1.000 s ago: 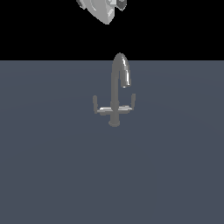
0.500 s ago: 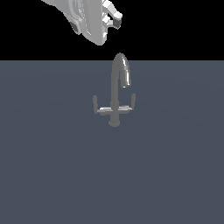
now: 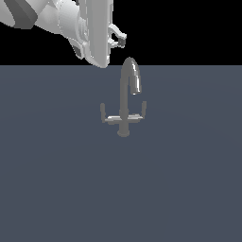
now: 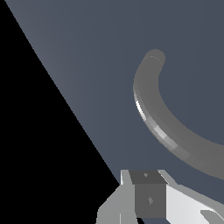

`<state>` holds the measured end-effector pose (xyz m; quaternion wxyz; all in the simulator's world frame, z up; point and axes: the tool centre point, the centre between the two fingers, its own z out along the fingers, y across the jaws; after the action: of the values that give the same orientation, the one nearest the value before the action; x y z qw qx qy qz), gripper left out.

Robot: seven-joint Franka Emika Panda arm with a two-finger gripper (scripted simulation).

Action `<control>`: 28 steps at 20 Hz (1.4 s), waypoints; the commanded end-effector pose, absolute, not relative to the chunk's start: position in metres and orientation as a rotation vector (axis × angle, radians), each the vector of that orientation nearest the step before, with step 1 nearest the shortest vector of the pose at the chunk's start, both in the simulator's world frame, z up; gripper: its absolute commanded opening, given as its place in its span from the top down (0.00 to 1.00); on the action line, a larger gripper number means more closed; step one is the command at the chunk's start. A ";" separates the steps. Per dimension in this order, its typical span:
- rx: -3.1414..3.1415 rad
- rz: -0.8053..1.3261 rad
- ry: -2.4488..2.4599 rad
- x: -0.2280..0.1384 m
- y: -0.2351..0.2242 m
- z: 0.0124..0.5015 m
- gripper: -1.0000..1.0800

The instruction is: Turn on the faucet by rotating a designated handle.

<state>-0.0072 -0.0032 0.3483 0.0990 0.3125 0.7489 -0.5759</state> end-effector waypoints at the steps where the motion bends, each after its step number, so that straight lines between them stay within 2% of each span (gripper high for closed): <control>1: 0.822 -1.761 2.246 0.001 0.000 0.340 1.00; 28: -0.294 -2.321 2.369 0.067 0.045 0.226 1.00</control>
<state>0.0640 0.0417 0.2332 -0.0824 -0.0691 0.7152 -0.6906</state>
